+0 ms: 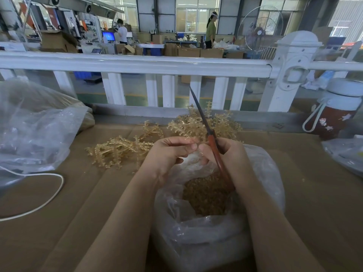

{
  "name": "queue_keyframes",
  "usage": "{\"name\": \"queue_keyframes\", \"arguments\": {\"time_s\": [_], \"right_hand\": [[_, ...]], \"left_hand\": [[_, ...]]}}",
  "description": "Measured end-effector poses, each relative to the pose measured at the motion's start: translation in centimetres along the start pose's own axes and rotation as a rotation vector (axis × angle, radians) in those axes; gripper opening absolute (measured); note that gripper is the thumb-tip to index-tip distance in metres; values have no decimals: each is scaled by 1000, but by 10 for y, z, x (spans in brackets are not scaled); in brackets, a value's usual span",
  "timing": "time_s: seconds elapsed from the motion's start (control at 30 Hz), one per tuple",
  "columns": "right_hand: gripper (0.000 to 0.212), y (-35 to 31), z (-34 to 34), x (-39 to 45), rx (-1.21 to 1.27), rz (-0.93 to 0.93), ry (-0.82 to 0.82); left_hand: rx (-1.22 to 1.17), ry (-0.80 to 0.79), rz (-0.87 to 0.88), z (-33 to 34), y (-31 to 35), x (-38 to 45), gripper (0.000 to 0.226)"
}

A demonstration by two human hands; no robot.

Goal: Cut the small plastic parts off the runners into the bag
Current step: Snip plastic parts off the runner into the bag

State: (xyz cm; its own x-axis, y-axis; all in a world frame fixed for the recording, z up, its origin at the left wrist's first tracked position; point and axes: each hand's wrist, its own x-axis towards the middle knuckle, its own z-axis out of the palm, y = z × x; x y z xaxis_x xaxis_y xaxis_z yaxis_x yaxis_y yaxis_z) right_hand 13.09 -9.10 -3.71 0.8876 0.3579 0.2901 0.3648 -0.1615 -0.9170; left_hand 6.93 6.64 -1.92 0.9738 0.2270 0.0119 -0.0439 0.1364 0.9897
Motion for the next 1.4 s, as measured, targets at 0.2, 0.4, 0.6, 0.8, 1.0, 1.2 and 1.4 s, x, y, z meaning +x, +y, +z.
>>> {"name": "queue_keyframes", "arguments": {"time_s": [0.2,0.4,0.6,0.8,1.0,1.2,1.4], "right_hand": [[12,-2,1,0,-1,2,40],[10,-1,-1,0,-14,-1,88],[13,1,0,1,-56,-29,67],[41,5,-1,-1,-290,-35,109],[61,8,-2,-2,-542,-141,78],[60,6,-2,-4,-621,-190,84],[53,3,-1,-5,-659,-227,103]], "left_hand": [[65,-9,17,2,-4,2,10],[-23,43,36,0,-2,3,19],[8,83,25,-1,-2,4,11],[-62,150,127,0,1,3,17],[-62,147,234,-4,1,4,26],[-1,139,292,-7,0,4,30],[11,164,306,-7,1,4,35]]}}
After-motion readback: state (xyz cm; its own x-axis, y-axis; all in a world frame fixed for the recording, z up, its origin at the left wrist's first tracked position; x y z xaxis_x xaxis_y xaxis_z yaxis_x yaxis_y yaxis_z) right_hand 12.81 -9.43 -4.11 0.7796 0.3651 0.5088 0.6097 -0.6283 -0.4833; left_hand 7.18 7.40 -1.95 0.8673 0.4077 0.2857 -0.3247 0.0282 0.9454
